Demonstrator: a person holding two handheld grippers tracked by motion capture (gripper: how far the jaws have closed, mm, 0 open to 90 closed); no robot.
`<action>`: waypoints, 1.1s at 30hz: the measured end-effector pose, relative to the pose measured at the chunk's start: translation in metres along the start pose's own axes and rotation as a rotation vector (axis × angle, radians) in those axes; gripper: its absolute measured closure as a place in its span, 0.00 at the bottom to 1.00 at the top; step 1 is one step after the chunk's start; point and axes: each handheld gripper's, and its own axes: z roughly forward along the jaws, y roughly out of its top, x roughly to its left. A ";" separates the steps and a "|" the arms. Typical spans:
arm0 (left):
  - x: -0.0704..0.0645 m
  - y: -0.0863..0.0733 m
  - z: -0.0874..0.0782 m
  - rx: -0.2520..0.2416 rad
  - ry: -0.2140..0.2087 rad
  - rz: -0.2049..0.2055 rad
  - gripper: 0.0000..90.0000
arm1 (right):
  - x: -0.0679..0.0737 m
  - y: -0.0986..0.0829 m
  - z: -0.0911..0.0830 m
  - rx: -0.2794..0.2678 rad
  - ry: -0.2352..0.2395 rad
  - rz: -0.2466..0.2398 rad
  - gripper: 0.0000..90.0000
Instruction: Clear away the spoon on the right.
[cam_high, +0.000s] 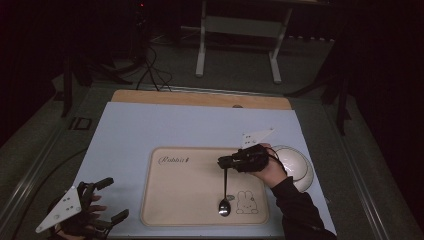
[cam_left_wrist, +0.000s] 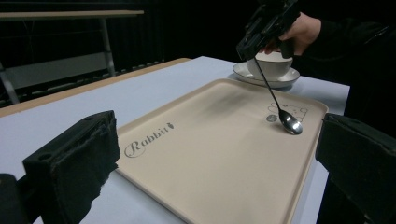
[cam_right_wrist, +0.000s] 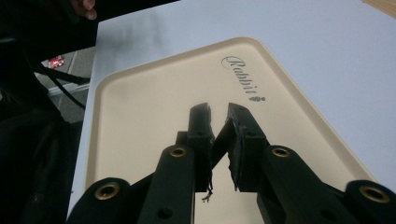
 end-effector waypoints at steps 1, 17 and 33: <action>0.000 0.000 0.000 0.002 0.001 -0.001 0.00 | -0.001 -0.001 0.001 0.003 -0.003 0.003 0.88; 0.000 0.000 0.000 0.000 -0.001 0.000 0.00 | -0.021 -0.015 0.014 -0.005 -0.063 0.083 0.82; 0.000 0.000 0.000 -0.001 -0.005 0.002 0.00 | -0.032 -0.031 0.030 -0.005 -0.075 0.151 0.81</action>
